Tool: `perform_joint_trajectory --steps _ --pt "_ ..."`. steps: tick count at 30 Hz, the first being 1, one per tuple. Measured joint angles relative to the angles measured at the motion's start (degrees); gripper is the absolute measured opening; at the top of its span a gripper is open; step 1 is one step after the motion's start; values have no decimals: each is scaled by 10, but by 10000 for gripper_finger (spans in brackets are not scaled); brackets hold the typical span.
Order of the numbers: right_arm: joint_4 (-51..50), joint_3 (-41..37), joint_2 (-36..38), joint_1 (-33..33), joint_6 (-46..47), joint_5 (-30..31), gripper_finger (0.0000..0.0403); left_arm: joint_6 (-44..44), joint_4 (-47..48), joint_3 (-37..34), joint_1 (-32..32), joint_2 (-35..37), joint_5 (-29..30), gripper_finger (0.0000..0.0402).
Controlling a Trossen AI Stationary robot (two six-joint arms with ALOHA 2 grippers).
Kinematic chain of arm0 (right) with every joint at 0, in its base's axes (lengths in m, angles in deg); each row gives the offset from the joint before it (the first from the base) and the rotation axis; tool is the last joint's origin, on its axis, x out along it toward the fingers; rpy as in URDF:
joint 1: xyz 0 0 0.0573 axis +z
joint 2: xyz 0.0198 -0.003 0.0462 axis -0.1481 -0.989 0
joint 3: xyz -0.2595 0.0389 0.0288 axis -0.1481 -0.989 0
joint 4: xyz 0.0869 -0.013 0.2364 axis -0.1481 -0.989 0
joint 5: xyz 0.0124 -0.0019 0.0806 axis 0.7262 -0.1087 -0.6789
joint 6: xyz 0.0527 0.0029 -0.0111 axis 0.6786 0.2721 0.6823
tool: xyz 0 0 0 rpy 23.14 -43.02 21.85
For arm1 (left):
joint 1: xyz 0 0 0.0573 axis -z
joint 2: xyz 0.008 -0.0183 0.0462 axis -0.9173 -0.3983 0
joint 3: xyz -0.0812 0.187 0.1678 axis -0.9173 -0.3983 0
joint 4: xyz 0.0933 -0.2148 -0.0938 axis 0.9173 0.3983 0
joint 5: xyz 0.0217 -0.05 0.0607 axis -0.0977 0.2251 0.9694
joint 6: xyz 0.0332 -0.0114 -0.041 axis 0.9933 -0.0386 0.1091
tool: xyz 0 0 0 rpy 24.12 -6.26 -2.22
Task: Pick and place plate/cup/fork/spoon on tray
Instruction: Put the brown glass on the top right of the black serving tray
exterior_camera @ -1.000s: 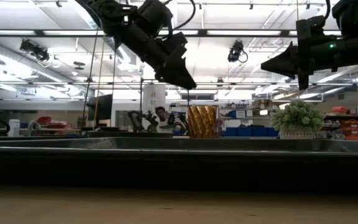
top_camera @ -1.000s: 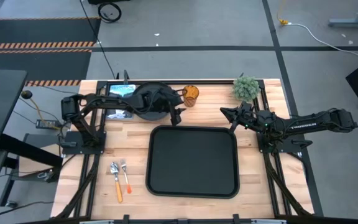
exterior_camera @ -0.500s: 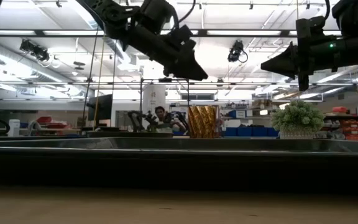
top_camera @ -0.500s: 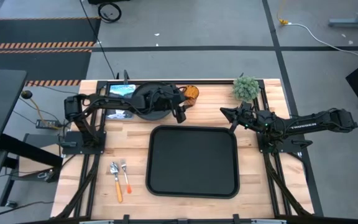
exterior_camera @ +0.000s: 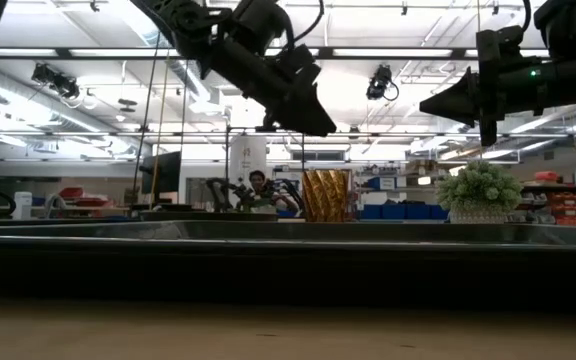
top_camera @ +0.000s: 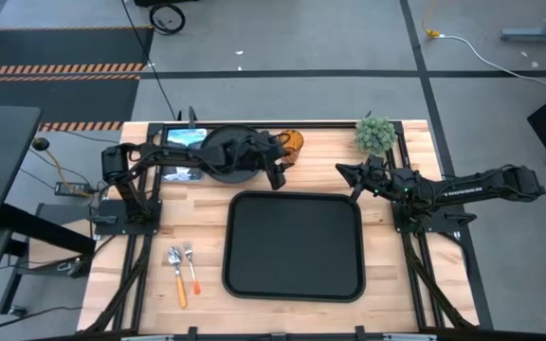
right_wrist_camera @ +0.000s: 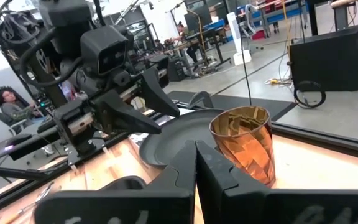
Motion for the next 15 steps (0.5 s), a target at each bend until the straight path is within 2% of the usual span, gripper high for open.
perform_joint_trajectory --steps 8,12,15 --pt "2 0 0 0 -4 0 9 -5 86 77 -9 -4 24 172" --pt "4 0 0 0 -4 0 9 -17 113 100 -45 -20 22 172" --pt "6 0 -4 0 -4 -2 9 -38 138 129 -79 -51 -4 172"
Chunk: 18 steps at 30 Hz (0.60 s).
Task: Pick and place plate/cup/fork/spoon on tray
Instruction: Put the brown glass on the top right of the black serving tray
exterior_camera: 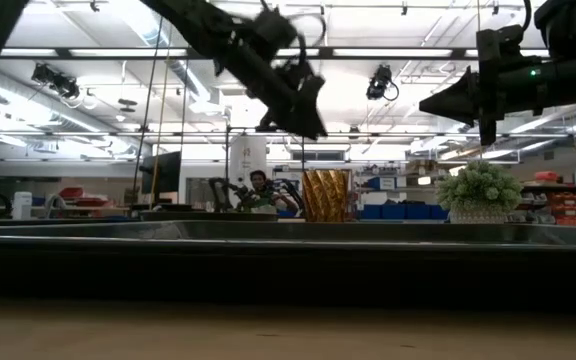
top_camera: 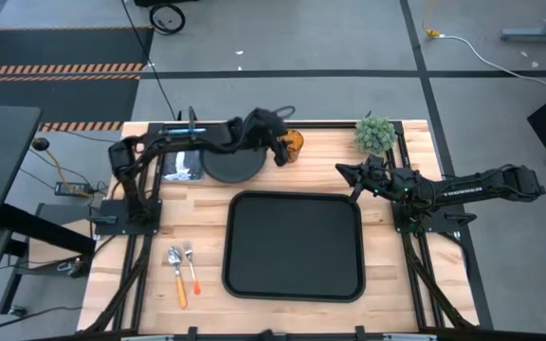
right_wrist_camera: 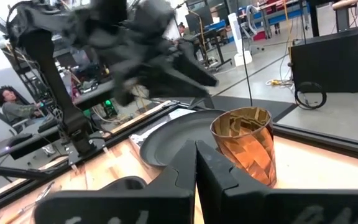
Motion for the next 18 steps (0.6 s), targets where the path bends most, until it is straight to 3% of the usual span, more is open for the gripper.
perform_joint_trajectory --steps 6,11,14,18 --pt "0 0 -7 0 0 0 9 -20 95 103 -37 -82 -14 175" --pt "2 0 -8 0 -2 -1 9 -25 154 176 -56 -125 -46 209" --pt "2 0 -8 0 -2 -3 9 -26 174 189 -60 -133 -51 233" --pt "2 0 -8 0 -5 -3 9 -27 191 188 -61 -134 -16 246"
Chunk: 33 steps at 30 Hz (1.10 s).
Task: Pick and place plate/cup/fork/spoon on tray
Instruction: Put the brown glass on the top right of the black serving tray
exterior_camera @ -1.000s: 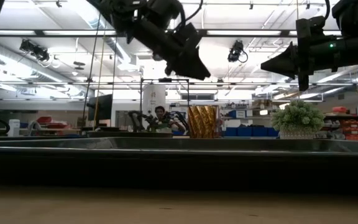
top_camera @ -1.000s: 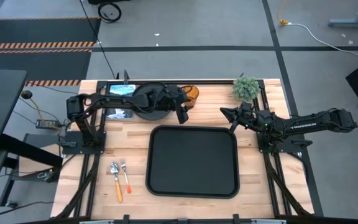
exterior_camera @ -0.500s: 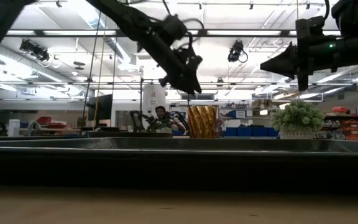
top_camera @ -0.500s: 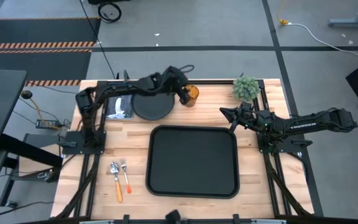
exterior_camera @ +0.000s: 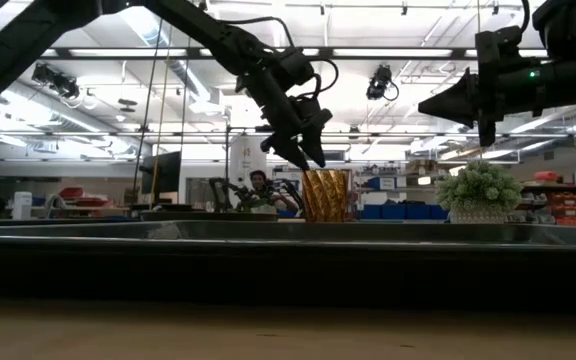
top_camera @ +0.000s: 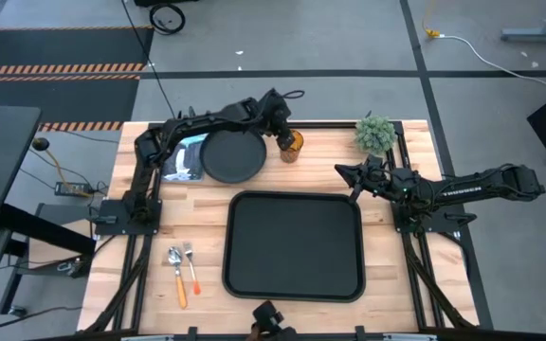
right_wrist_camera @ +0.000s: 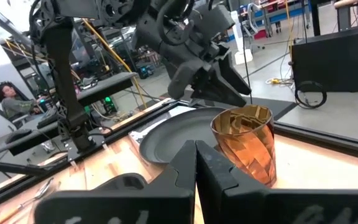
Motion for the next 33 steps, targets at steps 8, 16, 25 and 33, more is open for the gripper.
perform_joint_trajectory --steps 8,16,25,33 --pt "16 0 0 0 -9 -1 10 3 23 -5 0 -2 6 231" --pt "30 0 0 0 -15 -11 11 4 46 -6 0 -12 4 201" --pt "32 0 -1 0 -16 -13 11 1 67 -7 2 -23 0 146" --pt "34 0 -2 0 -13 -13 11 -11 66 -7 2 -23 0 67"
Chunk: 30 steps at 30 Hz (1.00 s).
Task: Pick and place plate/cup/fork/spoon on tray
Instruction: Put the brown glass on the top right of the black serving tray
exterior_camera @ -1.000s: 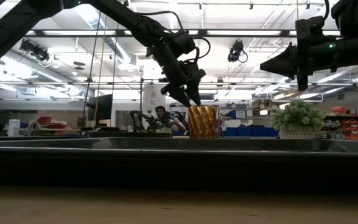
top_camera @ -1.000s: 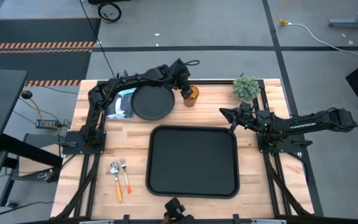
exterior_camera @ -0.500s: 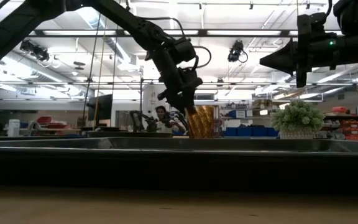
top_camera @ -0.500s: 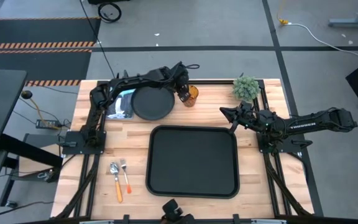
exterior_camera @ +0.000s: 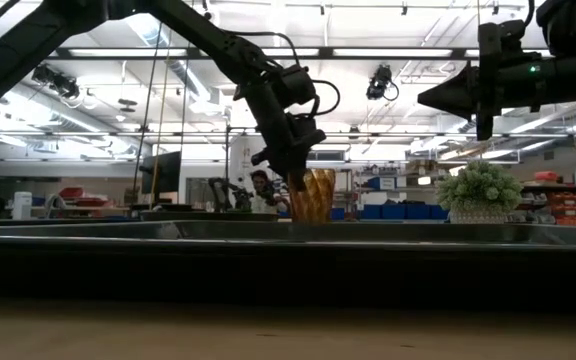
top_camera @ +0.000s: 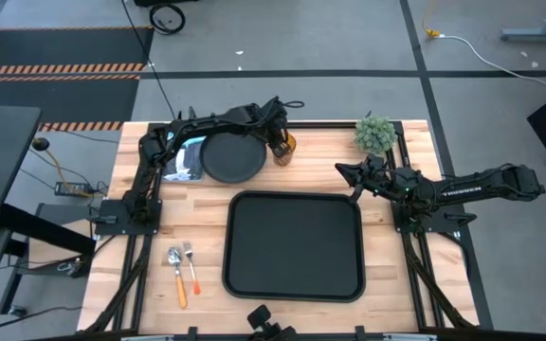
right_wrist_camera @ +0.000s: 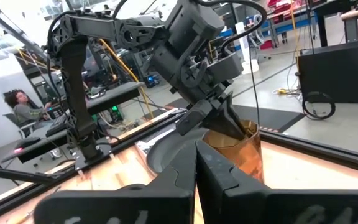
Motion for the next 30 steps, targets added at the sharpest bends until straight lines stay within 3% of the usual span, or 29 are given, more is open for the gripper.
perform_joint_trajectory --steps 6,16,30 --pt "0 0 0 0 3 0 11 1 -8 0 3 0 0 20" --pt "0 0 0 -4 7 2 9 0 -11 12 18 0 -1 23" --pt "-15 0 62 -30 -23 -2 8 16 -1 77 122 0 -18 24"
